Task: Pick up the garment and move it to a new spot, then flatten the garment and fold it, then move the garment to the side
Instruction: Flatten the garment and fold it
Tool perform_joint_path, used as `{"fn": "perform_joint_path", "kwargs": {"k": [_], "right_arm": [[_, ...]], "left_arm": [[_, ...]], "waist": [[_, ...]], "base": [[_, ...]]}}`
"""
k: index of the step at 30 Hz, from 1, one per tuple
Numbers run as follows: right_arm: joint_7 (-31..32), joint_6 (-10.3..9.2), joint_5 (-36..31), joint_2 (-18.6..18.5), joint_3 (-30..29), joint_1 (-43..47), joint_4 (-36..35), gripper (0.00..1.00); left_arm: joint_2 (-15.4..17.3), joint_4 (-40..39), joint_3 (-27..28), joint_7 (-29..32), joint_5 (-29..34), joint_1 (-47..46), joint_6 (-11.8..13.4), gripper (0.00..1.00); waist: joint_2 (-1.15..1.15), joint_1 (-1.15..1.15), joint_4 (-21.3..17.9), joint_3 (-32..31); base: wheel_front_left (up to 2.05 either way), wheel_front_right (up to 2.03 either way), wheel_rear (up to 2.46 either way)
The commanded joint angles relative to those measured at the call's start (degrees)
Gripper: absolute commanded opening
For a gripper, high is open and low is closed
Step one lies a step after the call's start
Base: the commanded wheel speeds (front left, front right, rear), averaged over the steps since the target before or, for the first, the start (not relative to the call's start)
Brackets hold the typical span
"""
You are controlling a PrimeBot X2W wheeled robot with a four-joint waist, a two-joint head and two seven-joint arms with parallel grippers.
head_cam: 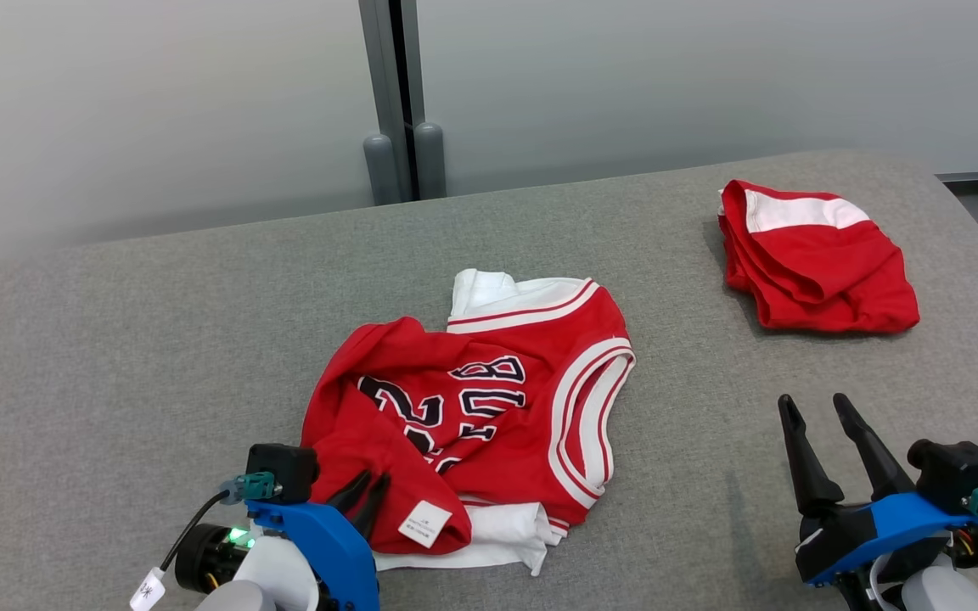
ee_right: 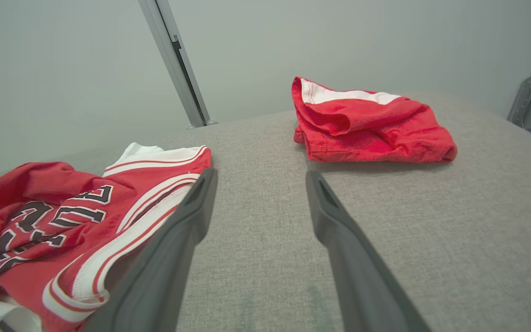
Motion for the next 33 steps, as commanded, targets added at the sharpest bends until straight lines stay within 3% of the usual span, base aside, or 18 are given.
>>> {"fn": "perform_joint_path", "kwargs": {"k": [1,2,12,21,26,31,33], "right_arm": [[-0.18,0.00,0.21,0.16,-0.12,-0.86,0.06,1.00],[-0.18,0.00,0.19,0.22,-0.15,-0.89,0.08,1.00],[-0.19,0.00,-0.14,0.55,-1.44,0.78,0.02,1.00],[-0.18,0.00,-0.37,1.06,-1.27,1.39,-0.45,1.00],[-0.18,0.00,-0.22,0.86,-0.80,0.49,-0.46,1.00],[-0.18,0.00,0.25,0.03,-0.20,-0.18,-0.03,1.00],[-0.18,0.00,0.38,-0.19,-0.05,-0.30,0.28,1.00]], "left_arm": [[-0.25,0.55,-0.12,-0.17,-0.11,-1.25,-0.23,0.24],[-0.31,0.94,-0.11,-0.51,-0.07,-1.46,-0.26,0.01],[1.59,-3.25,2.42,-5.27,0.65,-0.94,1.68,0.00],[9.56,-12.03,10.77,-7.17,-0.63,6.49,10.30,0.00],[11.25,-5.66,12.86,-13.00,1.05,7.48,11.03,0.00],[9.57,5.75,12.65,-19.24,1.95,5.48,9.35,0.00],[8.53,10.18,12.32,-20.86,2.13,4.51,8.46,0.30]], "waist": [[-0.01,0.00,0.27,0.09],[-0.01,0.00,0.42,0.06],[-0.01,0.00,3.33,-1.56],[-0.01,0.00,8.37,-2.02],[-0.01,0.00,8.95,-1.16],[-0.01,0.00,8.40,-0.49],[-0.01,0.00,8.08,-0.46]], "base": [[0.00,0.00,0.00],[0.00,0.00,0.00],[0.00,0.00,0.00],[0.00,0.00,0.00],[0.00,0.00,0.00],[0.00,0.00,0.00],[0.00,0.00,0.00]]}}
